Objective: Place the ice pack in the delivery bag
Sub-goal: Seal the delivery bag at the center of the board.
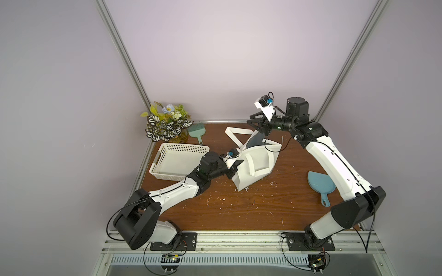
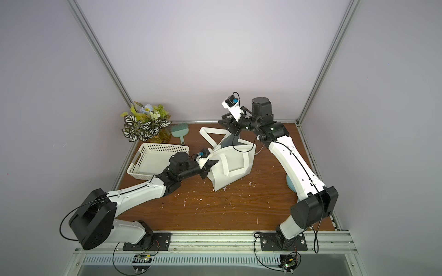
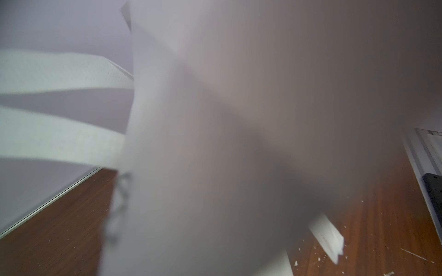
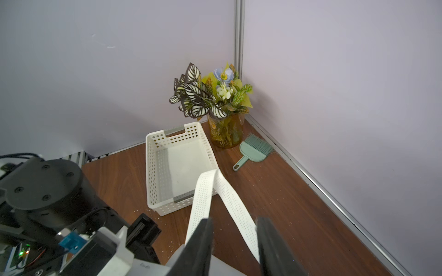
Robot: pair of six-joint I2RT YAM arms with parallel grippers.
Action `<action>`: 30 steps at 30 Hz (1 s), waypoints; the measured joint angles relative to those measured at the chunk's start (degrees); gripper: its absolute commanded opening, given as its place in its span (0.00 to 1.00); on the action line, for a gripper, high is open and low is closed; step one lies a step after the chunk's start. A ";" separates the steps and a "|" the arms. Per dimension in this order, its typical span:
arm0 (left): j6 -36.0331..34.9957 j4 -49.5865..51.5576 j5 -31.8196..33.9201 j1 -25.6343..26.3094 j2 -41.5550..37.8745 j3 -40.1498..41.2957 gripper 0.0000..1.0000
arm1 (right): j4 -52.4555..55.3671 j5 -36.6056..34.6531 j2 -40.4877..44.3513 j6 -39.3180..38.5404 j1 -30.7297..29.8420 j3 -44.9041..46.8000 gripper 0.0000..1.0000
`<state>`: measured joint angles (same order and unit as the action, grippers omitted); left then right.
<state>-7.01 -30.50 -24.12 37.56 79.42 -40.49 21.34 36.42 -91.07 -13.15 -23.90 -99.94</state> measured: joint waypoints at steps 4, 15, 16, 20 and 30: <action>-1.01 1.01 -0.52 -0.04 -0.52 0.00 0.00 | 1.99 2.16 -1.64 -2.51 -0.02 0.66 0.35; -3.56 2.91 0.11 -0.48 -2.62 0.79 0.00 | 5.75 -0.70 -2.10 -4.00 0.04 4.76 0.32; -3.56 2.93 0.44 -0.48 -2.62 0.79 0.00 | 6.01 -1.05 -2.16 -3.89 0.04 4.74 0.32; -3.56 3.43 2.21 -0.48 -2.69 0.79 0.00 | 7.61 -2.64 -2.43 -3.08 0.13 4.50 0.31; -3.41 3.89 5.40 -0.74 -3.13 0.81 0.00 | 9.40 -6.03 -0.31 -1.22 0.24 10.84 0.31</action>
<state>-10.41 -26.61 -18.72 36.82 76.29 -39.68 30.74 30.39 -91.37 -14.37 -23.66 -89.10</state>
